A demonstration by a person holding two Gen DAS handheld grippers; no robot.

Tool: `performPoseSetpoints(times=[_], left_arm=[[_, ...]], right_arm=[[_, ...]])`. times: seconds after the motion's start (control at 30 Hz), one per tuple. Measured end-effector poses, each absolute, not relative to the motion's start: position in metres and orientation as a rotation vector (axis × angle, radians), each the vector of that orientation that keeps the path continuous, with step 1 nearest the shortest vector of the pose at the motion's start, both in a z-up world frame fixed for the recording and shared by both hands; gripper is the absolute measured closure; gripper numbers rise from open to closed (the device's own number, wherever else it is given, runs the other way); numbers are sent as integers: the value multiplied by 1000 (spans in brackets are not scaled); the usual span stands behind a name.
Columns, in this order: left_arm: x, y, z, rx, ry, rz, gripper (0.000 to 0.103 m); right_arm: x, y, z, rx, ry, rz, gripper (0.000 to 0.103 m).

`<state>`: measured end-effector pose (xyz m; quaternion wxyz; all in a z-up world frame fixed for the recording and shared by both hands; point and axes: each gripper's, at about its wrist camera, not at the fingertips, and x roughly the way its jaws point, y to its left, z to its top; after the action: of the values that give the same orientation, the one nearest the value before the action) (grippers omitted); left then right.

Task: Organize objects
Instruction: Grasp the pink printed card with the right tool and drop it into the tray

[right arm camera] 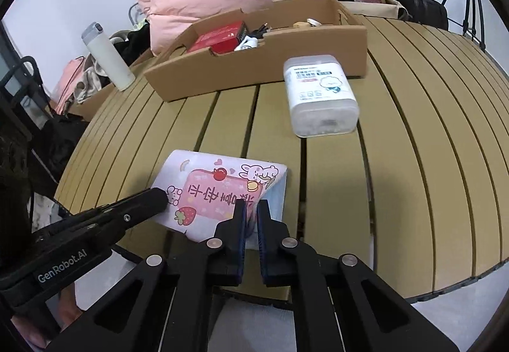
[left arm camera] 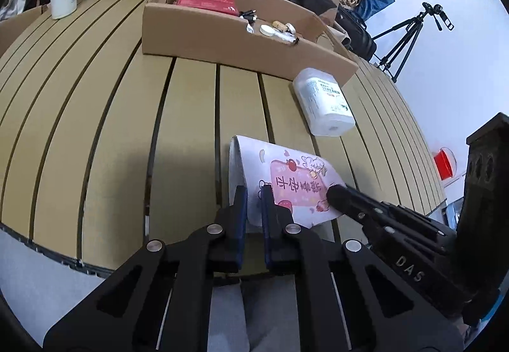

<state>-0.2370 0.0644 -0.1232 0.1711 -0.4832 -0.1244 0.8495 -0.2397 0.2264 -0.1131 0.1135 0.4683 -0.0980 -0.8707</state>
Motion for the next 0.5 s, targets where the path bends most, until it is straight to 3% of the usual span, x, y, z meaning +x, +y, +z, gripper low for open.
performPoseSetpoints(times=[0.33, 0.5], left_arm=[[-266, 62, -67, -1252, -486, 2349, 100], [-328, 80, -27, -1181, -394, 2393, 100]], right_arm=[[-256, 244, -72, 1287, -348, -2550, 97], [-306, 249, -29, 1185, -265, -2601, 97]])
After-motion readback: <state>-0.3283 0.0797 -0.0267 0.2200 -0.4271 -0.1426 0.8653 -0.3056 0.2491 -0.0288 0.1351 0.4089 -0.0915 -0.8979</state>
